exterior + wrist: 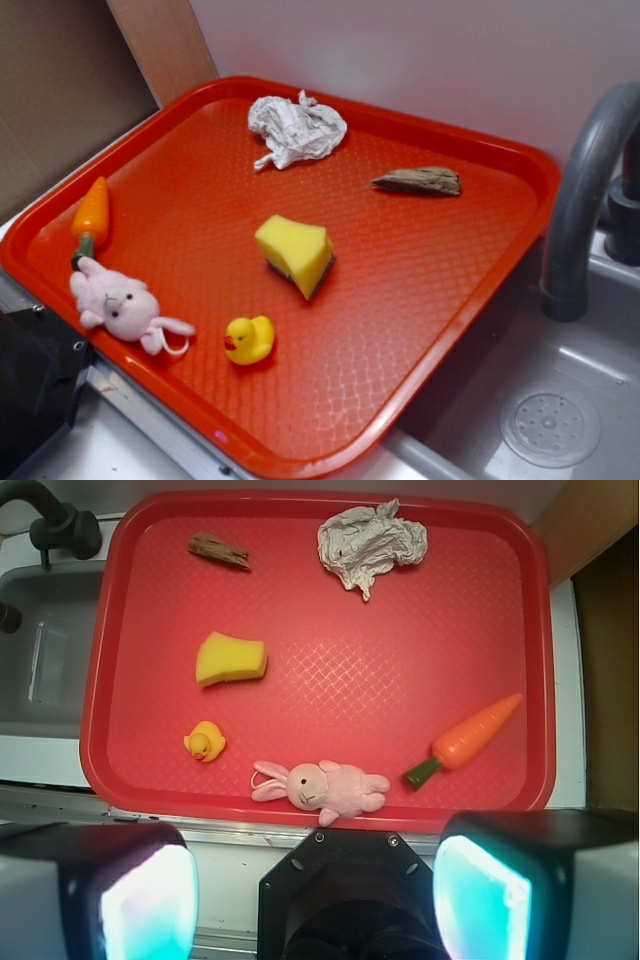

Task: Grab the wood chip.

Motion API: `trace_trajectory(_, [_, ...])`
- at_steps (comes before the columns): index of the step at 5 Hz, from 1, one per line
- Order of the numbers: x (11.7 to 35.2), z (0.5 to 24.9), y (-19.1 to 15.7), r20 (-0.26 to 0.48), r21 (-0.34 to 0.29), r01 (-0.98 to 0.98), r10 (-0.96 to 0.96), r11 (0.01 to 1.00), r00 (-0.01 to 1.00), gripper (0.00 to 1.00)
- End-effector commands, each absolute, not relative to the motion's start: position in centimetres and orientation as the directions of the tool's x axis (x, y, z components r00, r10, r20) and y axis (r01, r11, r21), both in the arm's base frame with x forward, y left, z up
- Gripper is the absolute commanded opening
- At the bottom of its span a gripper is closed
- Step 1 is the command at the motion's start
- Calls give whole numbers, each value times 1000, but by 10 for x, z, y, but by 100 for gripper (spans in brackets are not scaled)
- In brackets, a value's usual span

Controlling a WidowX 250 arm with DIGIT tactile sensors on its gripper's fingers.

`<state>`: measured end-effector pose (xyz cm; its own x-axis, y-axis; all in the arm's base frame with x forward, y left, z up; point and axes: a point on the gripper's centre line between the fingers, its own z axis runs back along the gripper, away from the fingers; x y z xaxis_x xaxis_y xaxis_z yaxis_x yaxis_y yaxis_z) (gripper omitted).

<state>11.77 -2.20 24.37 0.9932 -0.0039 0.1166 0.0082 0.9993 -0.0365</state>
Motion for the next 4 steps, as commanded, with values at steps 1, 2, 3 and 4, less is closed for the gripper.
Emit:
trace_trajectory(1, [118, 244, -22, 117, -37, 8, -4, 999, 993, 100])
trace_trajectory(2, [168, 233, -42, 155, 105, 250, -264, 963, 952, 100])
trace_trajectory(3, [211, 213, -64, 160, 133, 478, -495, 868, 854, 100])
trace_trajectory(4, [242, 192, -84, 154, 155, 628, -647, 762, 747, 100])
